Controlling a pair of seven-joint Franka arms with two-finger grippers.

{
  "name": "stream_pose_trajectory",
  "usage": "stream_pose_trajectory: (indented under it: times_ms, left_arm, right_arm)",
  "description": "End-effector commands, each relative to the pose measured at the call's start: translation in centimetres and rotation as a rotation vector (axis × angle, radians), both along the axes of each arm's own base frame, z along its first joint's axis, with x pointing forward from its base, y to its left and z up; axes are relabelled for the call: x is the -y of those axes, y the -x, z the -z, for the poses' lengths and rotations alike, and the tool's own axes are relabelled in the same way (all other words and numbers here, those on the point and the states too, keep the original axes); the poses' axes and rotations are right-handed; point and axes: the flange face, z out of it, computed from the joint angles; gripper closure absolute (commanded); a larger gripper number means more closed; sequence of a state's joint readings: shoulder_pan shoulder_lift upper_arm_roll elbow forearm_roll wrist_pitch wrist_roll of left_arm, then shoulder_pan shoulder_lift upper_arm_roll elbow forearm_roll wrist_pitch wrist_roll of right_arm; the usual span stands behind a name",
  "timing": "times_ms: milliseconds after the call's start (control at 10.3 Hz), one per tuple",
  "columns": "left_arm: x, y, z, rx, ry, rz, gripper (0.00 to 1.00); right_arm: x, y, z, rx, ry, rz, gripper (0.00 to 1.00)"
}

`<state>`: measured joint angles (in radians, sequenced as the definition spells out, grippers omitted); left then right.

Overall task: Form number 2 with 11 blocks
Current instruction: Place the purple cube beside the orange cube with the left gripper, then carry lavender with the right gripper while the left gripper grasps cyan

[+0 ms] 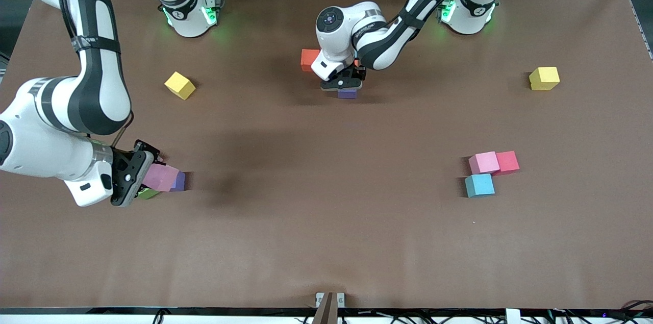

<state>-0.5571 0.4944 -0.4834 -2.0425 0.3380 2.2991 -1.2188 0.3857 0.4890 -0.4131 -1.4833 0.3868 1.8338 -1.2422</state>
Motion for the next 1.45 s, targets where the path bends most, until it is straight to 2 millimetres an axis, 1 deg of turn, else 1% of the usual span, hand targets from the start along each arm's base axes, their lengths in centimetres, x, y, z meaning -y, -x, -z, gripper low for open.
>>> stream_pose_trajectory:
  times_ms: [0,194,291,485,582,679,775,872,969,1066,1163,1260,1357]
  left_arm:
    - [0.4,0.2,-0.2,0.030,-0.005,-0.012,0.00]
    - [0.4,-0.1,-0.5,0.067,-0.010,0.025,0.00]
    - [0.3,-0.3,-1.3,0.079,-0.005,0.024,0.00]
    - [0.4,-1.2,-4.9,0.138,0.022,0.009,0.00]
    - [0.1,-1.9,-7.0,0.170,0.027,-0.010,0.00]
    - [-0.7,-3.2,-8.9,0.201,0.036,-0.048,0.00]
    - [-1.9,-5.2,-10.3,0.224,0.047,-0.099,0.00]
    - [-3.6,-7.7,-11.5,0.242,0.054,-0.134,0.00]
    - [-5.3,-10.5,-12.4,0.252,0.065,-0.184,0.00]
    - [-6.8,-12.8,-13.0,0.257,0.072,-0.215,0.00]
    - [-9.1,-15.7,-13.4,0.258,0.074,-0.247,0.00]
    - [-11.2,-18.6,-14.0,0.246,0.095,-0.291,0.00]
    - [-14.0,-21.2,-14.0,0.234,0.097,-0.286,0.00]
  right_arm:
    - [0.2,0.0,-0.1,-0.008,0.013,0.009,0.89]
    - [0.2,0.0,-0.1,-0.008,0.013,0.009,0.89]
    - [0.1,0.1,0.1,-0.014,0.012,0.010,0.89]
    - [-0.8,0.5,0.7,-0.053,0.012,0.034,0.89]
    - [-1.8,0.9,1.1,-0.080,0.011,0.017,0.89]
    - [-3.0,1.3,2.0,-0.092,0.013,0.002,0.89]
    - [-4.7,1.6,2.8,-0.077,0.014,-0.026,0.89]
    - [-6.3,2.3,4.0,-0.067,0.011,-0.049,0.89]
    - [-8.2,3.2,4.9,-0.062,0.007,-0.073,0.89]
    - [-10.4,4.8,5.7,-0.068,-0.007,-0.094,0.89]
    - [-12.6,6.5,6.3,-0.073,-0.012,-0.109,0.89]
    - [-14.7,7.8,6.9,-0.069,-0.008,-0.142,0.89]
    - [-17.1,9.0,7.6,-0.063,-0.007,-0.171,0.89]
